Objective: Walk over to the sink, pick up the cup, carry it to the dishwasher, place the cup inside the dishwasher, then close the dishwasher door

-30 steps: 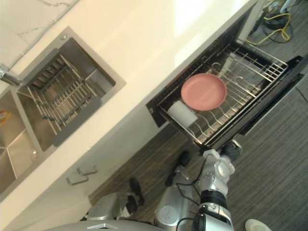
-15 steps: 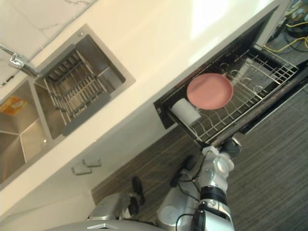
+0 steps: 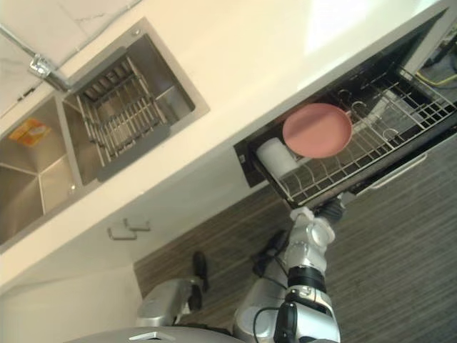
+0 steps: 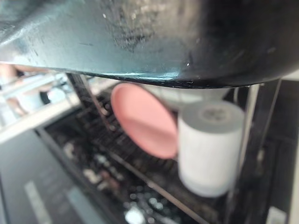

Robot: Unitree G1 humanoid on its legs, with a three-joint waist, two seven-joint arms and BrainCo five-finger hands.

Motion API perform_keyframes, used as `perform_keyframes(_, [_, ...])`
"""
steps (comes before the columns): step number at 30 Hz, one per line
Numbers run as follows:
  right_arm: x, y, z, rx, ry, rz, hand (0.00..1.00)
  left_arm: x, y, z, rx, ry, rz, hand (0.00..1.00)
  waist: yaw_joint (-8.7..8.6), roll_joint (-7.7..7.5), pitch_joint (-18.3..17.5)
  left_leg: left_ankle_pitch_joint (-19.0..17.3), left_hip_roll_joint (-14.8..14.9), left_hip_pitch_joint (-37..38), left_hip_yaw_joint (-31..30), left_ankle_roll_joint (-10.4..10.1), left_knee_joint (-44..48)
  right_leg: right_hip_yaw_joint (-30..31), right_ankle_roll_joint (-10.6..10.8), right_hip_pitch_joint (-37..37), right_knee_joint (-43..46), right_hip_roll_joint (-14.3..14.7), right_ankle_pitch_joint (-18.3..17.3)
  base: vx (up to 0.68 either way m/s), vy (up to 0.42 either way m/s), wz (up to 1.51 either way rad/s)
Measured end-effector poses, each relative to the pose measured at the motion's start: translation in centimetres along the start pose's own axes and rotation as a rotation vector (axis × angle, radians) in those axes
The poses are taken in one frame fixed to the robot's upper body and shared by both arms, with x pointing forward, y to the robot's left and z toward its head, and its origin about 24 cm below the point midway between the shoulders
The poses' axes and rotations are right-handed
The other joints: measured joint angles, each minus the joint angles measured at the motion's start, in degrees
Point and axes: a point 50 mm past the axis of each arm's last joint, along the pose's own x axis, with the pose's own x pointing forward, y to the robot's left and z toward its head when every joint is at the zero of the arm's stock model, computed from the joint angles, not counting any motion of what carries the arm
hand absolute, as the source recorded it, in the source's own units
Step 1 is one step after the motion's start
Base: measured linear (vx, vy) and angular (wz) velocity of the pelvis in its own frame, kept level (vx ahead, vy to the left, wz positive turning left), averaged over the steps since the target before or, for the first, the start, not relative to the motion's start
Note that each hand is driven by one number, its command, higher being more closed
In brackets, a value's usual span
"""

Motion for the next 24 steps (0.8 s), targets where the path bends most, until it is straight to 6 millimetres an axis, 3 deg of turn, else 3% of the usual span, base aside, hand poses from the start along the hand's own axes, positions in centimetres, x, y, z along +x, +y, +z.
perform_keyframes(1, [0.0, 0.4, 0.1, 0.012, -0.001, -0.003, 1.00, 0.0, 0.1, 0.3, 0.006, -0.007, 0.003, 0.00, -0.02, 0.17, 0.43, 0.92, 0.76, -0.70, -0.10, -0.62, -0.12, 5.92, -2.79, -2.67, 11.09, -1.45, -3.79, -0.04, -0.133, 0.63])
perform_keyframes(2, [-0.2, 0.7, -0.2, 0.049, 0.003, -0.022, 1.00, -0.1, 0.3, 0.5, 0.015, -0.015, 0.008, 0.00, -0.50, -0.64, 0.99, 2.95, 0.29, 0.25, -0.08, -2.20, -1.41, 9.13, -0.57, -1.62, 11.51, -1.93, -8.31, -0.03, -0.167, 0.67])
perform_keyframes(4, [-0.1, 2.7, 0.2, 0.087, 0.006, -0.018, 1.00, 0.0, 0.0, 0.3, 0.012, -0.008, -0.001, 0.00, 0.21, -0.46, 1.48, 7.25, 0.72, 0.00, -0.03, -1.49, -2.81, 7.40, -0.34, -1.92, 11.37, -1.59, -8.53, -0.06, -0.109, 0.16])
perform_keyframes(5, [-0.1, 4.6, 0.4, 0.062, 0.025, 0.075, 1.00, -0.1, 0.1, 0.3, 0.012, -0.005, 0.003, 0.00, 0.34, -1.14, 2.03, 8.14, 0.82, -0.33, 0.20, -1.84, -2.72, 6.36, -0.46, -2.26, 11.40, -1.89, -8.60, -0.11, -0.040, -0.20])
perform_keyframes(6, [0.0, 5.3, 0.5, 0.029, 0.037, 0.114, 1.00, -0.1, 0.1, 0.4, 0.013, -0.007, 0.001, 0.00, 0.55, -1.16, 2.12, 7.96, 0.94, -0.74, 0.37, -1.76, -2.60, 5.51, -0.36, -2.28, 11.03, -2.03, -8.54, -0.16, -0.082, -0.26])
perform_keyframes(7, [0.1, 6.3, 0.7, -0.037, 0.055, 0.189, 1.00, 0.0, -0.1, 0.8, 0.019, -0.016, -0.004, 0.00, 1.32, -0.45, 1.98, 6.91, 2.21, -2.72, 1.09, -2.78, -1.71, 5.39, 0.38, -3.52, 16.39, -2.93, -9.31, -0.18, -0.128, 0.08])
perform_keyframes(8, [0.0, 7.0, 0.7, -0.077, 0.063, 0.217, 1.00, -0.2, 0.5, 1.4, 0.028, -0.032, 0.009, 0.00, 1.14, -1.89, 2.46, 7.45, 0.47, -1.91, 1.39, -3.15, -2.36, 9.87, 0.01, -2.53, 18.28, -3.76, -14.29, -0.14, -0.145, 0.14])
perform_keyframes(9, [0.2, 7.7, 1.4, -0.091, 0.050, 0.231, 1.00, -0.1, 0.2, 1.4, 0.027, -0.034, 0.002, 0.00, 1.21, -1.22, 2.52, 8.16, 0.64, -2.30, 1.36, -3.28, -2.89, 9.49, 0.64, -2.91, 17.88, -3.28, -14.02, -0.07, -0.090, 0.25])
perform_keyframes(10, [0.1, 9.3, 1.6, -0.116, 0.061, 0.275, 1.00, -0.1, 0.1, 1.1, 0.024, -0.023, -0.006, 0.00, 1.29, -1.04, 2.39, 10.34, 0.79, -3.03, 1.37, -1.85, -3.55, 8.03, -0.16, -3.09, 16.80, -2.92, -12.76, -0.06, -0.036, 0.08])
perform_keyframes(11, [-0.2, 10.1, 1.5, -0.156, 0.060, 0.308, 1.00, -0.2, 0.3, 1.0, 0.024, -0.018, -0.003, 0.00, 1.37, -0.91, 2.30, 12.25, 0.67, -3.04, 1.29, -2.18, -3.89, 7.53, -0.28, -3.07, 17.19, -3.19, -12.93, -0.09, -0.024, 0.16])
perform_keyframes(13, [-0.2, 10.9, 2.0, -0.178, 0.031, 0.333, 1.00, -0.2, 0.3, 1.2, 0.025, -0.025, -0.004, 0.00, 1.86, -1.42, 2.66, 12.35, 0.61, -3.10, 1.13, -2.47, -3.85, 7.08, -0.15, -2.98, 17.30, -3.31, -12.84, -0.09, -0.018, 0.11])
perform_keyframes(14, [-0.3, 12.2, 3.0, -0.181, 0.001, 0.369, 1.00, -0.2, 0.3, 1.2, 0.026, -0.028, -0.003, 0.00, 2.05, -1.67, 2.84, 11.90, 0.58, -3.44, 1.10, -3.30, -3.81, 6.30, 0.07, -2.91, 16.87, -3.50, -12.70, -0.08, 0.005, -0.02])
perform_keyframes(17, [-1.1, 16.2, 5.4, -0.174, -0.077, 0.499, 1.00, -0.2, 0.5, 1.4, 0.030, -0.034, 0.001, 0.00, 2.98, -1.69, 2.85, 11.85, 0.79, -4.57, 0.81, -3.24, -3.79, 4.66, 0.77, -2.51, 14.13, -3.08, -11.17, -0.09, 0.040, -0.05])
perform_keyframes(24, [0.8, 15.9, 7.1, -0.225, -0.110, 0.394, 1.00, -0.3, 0.8, 1.6, 0.044, -0.039, 0.003, 0.00, 3.79, -2.00, 2.99, 11.93, 0.33, -5.91, -1.43, -3.15, -3.77, 4.01, 2.19, -1.11, 8.21, -1.14, -7.33, -0.09, 0.038, 0.01])
